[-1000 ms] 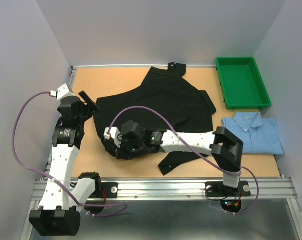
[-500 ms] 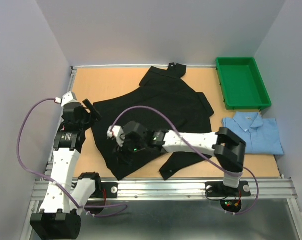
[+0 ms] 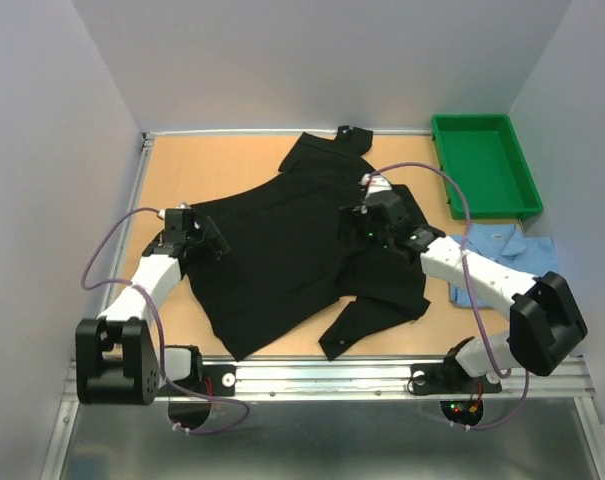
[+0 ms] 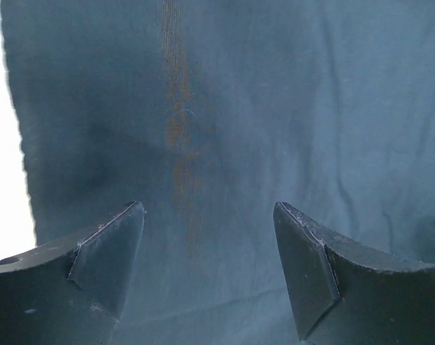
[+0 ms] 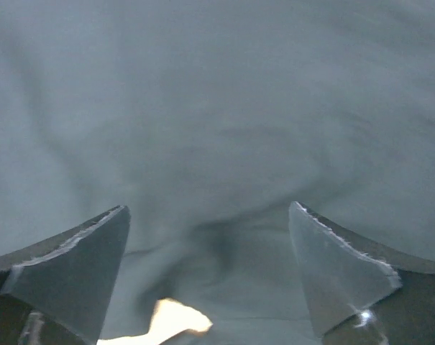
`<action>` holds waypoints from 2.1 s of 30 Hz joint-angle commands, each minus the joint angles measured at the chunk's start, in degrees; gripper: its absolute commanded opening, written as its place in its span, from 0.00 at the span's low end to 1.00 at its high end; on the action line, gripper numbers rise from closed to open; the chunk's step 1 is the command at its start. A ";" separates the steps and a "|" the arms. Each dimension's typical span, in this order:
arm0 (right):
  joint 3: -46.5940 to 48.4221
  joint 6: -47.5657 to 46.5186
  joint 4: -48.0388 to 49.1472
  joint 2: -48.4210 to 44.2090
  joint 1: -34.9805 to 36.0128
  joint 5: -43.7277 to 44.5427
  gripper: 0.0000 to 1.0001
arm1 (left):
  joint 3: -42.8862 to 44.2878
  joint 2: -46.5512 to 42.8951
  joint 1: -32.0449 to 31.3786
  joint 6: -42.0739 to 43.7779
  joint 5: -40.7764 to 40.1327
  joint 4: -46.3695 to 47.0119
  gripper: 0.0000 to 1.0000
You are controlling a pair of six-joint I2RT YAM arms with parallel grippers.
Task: Fold and stack the long sleeve shirts
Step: Flatten the shirt out
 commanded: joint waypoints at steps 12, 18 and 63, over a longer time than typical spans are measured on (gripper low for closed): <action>-10.77 14.78 -1.98 1.93 -15.01 -8.16 0.81 | 6.78 25.80 1.16 -1.52 -3.42 9.08 0.87; -14.37 17.59 -2.95 3.07 -15.01 -14.05 0.77 | 14.16 32.05 5.03 0.67 -6.06 5.39 0.87; 21.05 10.30 -1.99 29.08 -22.22 -9.67 0.43 | 1.69 14.91 8.19 4.90 2.54 3.55 0.87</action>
